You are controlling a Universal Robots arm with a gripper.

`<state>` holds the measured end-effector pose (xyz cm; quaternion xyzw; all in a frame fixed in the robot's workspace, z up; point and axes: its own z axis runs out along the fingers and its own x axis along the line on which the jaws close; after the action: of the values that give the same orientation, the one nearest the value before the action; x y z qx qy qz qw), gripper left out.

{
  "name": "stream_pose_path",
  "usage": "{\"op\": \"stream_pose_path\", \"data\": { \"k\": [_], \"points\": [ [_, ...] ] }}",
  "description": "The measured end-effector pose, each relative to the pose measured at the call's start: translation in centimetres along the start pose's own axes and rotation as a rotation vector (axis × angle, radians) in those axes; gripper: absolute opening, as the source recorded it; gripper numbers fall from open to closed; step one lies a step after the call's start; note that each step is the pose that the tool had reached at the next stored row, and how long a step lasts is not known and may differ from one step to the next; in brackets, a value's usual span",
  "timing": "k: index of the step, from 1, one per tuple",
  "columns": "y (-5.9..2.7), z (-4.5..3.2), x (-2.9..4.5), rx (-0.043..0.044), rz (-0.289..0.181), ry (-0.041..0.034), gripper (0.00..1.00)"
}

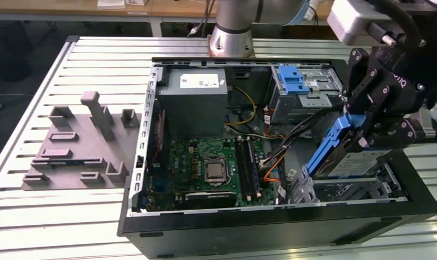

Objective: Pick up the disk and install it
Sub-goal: 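Insert the disk into the insertion slot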

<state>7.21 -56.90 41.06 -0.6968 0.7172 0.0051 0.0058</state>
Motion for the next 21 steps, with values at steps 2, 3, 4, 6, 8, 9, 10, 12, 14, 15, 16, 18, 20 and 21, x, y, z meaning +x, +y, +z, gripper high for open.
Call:
{"op": "stream_pose_path", "data": {
  "k": [2, 3, 4, 6, 8, 9, 10, 12, 14, 15, 16, 18, 20, 21],
  "points": [
    [0.00, 0.21, 0.00, 0.0000, 0.000, 0.0001, 0.36],
    [0.00, 0.33, 0.01, 0.0000, 0.000, 0.0000, 0.36],
    [0.00, 0.44, 0.01, 0.0000, 0.000, 0.0001, 0.36],
    [0.00, 0.66, 0.01, 0.0000, 0.000, 0.0000, 0.36],
    [0.00, 0.89, 0.01, 0.0000, 0.000, 0.0000, 0.36],
    [0.00, 1.01, 0.02, 0.0000, 0.000, 0.0000, 0.36],
    [0.00, 1.13, 0.02, 0.0000, 0.000, 0.0000, 0.36],
    [0.00, 1.37, 0.02, 0.0000, 0.000, 0.0000, 0.36],
    [0.00, 1.61, 0.03, 0.0000, 0.000, 0.0000, 0.36],
    [0.00, 1.73, 0.03, 0.0000, 0.000, 0.0000, 0.36],
    [0.00, 1.86, 0.03, 0.0000, 0.000, 0.0001, 0.36],
    [0.00, 2.11, 0.03, 0.0000, 0.000, 0.0001, 0.36],
    [0.00, 2.36, 0.04, 0.0000, 0.000, 0.0000, 0.36],
    [0.00, 2.49, 0.04, 0.0000, 0.000, 0.0000, 0.36]
  ]
}}
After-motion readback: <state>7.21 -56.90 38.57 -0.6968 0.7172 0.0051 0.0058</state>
